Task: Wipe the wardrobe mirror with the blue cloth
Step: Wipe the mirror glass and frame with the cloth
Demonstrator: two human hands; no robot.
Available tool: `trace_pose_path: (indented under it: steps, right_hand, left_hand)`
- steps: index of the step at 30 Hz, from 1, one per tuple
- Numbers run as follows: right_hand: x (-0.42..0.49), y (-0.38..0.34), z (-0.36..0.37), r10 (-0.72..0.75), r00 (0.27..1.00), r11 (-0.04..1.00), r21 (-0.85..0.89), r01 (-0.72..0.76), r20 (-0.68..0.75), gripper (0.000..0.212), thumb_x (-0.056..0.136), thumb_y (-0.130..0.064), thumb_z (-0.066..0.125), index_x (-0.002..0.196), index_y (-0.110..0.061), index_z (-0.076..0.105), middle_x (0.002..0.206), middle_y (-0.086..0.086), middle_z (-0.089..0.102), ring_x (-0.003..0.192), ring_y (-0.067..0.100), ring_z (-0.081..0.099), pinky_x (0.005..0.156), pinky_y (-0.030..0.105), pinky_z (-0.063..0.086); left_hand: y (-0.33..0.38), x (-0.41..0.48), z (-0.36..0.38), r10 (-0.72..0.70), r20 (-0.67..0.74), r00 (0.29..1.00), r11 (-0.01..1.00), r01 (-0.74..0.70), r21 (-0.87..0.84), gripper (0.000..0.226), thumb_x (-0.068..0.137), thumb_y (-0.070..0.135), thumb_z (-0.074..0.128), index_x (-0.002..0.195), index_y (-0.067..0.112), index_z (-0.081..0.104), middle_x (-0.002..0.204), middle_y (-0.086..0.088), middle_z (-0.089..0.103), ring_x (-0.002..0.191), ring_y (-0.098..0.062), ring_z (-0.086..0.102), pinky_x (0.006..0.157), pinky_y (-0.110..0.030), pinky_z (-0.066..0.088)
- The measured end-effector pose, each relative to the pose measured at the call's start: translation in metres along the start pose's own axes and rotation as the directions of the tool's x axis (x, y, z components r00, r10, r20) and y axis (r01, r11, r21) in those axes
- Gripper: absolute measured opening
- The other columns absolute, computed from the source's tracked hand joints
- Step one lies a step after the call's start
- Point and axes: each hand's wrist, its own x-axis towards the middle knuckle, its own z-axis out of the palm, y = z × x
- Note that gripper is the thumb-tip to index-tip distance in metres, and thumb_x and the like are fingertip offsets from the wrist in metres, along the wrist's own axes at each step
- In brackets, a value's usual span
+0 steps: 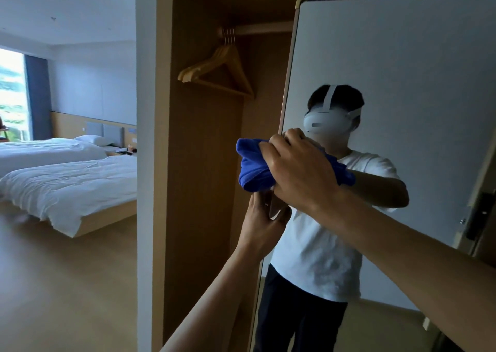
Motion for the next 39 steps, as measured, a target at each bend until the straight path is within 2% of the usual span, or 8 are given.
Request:
trace_pose_path:
  steps: [4, 10, 20, 23, 27, 32, 34, 39]
  right_hand:
    - [0.018, 0.008, -0.012, 0.058, 0.998, 0.998, -0.01, -0.058, -0.035, 0.047, 0.064, -0.019, 0.08, 0.106, -0.006, 0.061, 0.098, 0.013, 0.065, 0.088, 0.03, 0.06, 0.071, 0.038, 0.051]
    - [0.036, 0.013, -0.024, 0.123, 0.987, 0.992, -0.028, -0.126, -0.101, 0.049, 0.067, -0.02, 0.079, 0.11, -0.006, 0.06, 0.101, 0.012, 0.061, 0.091, 0.029, 0.058, 0.067, 0.03, 0.034]
    - [-0.016, -0.027, 0.014, 0.105, 0.991, 0.995, -0.007, -0.105, 0.089, 0.041, 0.076, -0.021, 0.076, 0.109, -0.005, 0.057, 0.106, 0.014, 0.059, 0.098, 0.032, 0.059, 0.074, 0.036, 0.056]
    - [-0.036, -0.046, 0.024, 0.104, 0.986, 0.994, 0.023, -0.108, 0.127, 0.035, 0.077, -0.019, 0.072, 0.106, -0.006, 0.057, 0.103, 0.013, 0.059, 0.097, 0.033, 0.06, 0.075, 0.038, 0.058]
    - [-0.055, -0.064, 0.031, 0.093, 0.977, 0.992, 0.063, -0.107, 0.193, 0.032, 0.068, -0.013, 0.07, 0.098, -0.008, 0.059, 0.098, 0.009, 0.059, 0.091, 0.028, 0.059, 0.064, 0.033, 0.056]
    - [-0.044, -0.059, 0.02, 0.114, 0.976, 0.992, 0.033, -0.122, 0.186, 0.034, 0.063, -0.012, 0.074, 0.094, -0.008, 0.063, 0.089, 0.009, 0.061, 0.083, 0.026, 0.059, 0.063, 0.033, 0.053]
    - [-0.032, -0.051, 0.011, 0.117, 0.984, 0.993, -0.018, -0.116, 0.138, 0.036, 0.064, -0.009, 0.073, 0.099, -0.006, 0.063, 0.093, 0.012, 0.063, 0.086, 0.03, 0.061, 0.069, 0.036, 0.054]
    - [0.007, -0.023, -0.011, 0.138, 0.99, 0.982, -0.136, -0.133, 0.026, 0.042, 0.069, -0.006, 0.073, 0.109, -0.003, 0.06, 0.102, 0.014, 0.062, 0.085, 0.029, 0.057, 0.067, 0.033, 0.042]
  left_hand:
    - [-0.008, -0.011, -0.004, 0.02, 0.052, 0.998, 1.0, -0.019, -0.02, 0.032, 0.09, 0.013, 0.068, 0.101, 0.039, 0.052, 0.113, 0.016, 0.058, 0.112, 0.002, 0.057, 0.089, -0.019, 0.046]
    - [-0.037, -0.023, -0.007, 0.082, 0.114, 0.99, 0.99, -0.067, -0.124, 0.033, 0.086, 0.017, 0.063, 0.112, 0.035, 0.052, 0.123, 0.01, 0.065, 0.132, -0.012, 0.054, 0.113, -0.043, 0.045]
    - [-0.059, -0.026, -0.012, 0.049, 0.21, 0.976, 0.985, -0.012, -0.174, 0.04, 0.083, 0.034, 0.066, 0.112, 0.058, 0.052, 0.129, 0.021, 0.058, 0.133, -0.008, 0.05, 0.111, -0.039, 0.044]
    - [-0.072, -0.026, -0.009, 0.02, 0.223, 0.975, 0.974, 0.031, -0.226, 0.041, 0.087, 0.027, 0.07, 0.126, 0.031, 0.057, 0.126, 0.007, 0.064, 0.121, -0.012, 0.06, 0.103, -0.042, 0.051]
    - [-0.079, -0.03, -0.008, 0.028, 0.223, 0.974, 0.97, 0.027, -0.24, 0.005, 0.093, 0.007, 0.064, 0.098, 0.007, 0.066, 0.091, -0.013, 0.072, 0.087, -0.033, 0.07, 0.076, -0.059, 0.054]
    - [-0.081, -0.035, -0.016, 0.005, 0.297, 0.955, 0.971, 0.066, -0.232, 0.046, 0.087, 0.032, 0.069, 0.13, 0.033, 0.054, 0.127, 0.007, 0.063, 0.12, -0.014, 0.059, 0.1, -0.037, 0.05]
    - [-0.081, -0.038, -0.019, 0.012, 0.31, 0.951, 0.972, 0.061, -0.226, 0.044, 0.085, 0.03, 0.067, 0.124, 0.044, 0.052, 0.13, 0.015, 0.058, 0.127, -0.009, 0.052, 0.104, -0.031, 0.045]
    - [-0.081, -0.045, -0.025, 0.005, 0.371, 0.929, 0.97, 0.086, -0.228, 0.041, 0.084, 0.035, 0.064, 0.122, 0.034, 0.052, 0.136, 0.01, 0.053, 0.127, -0.01, 0.05, 0.099, -0.029, 0.047]
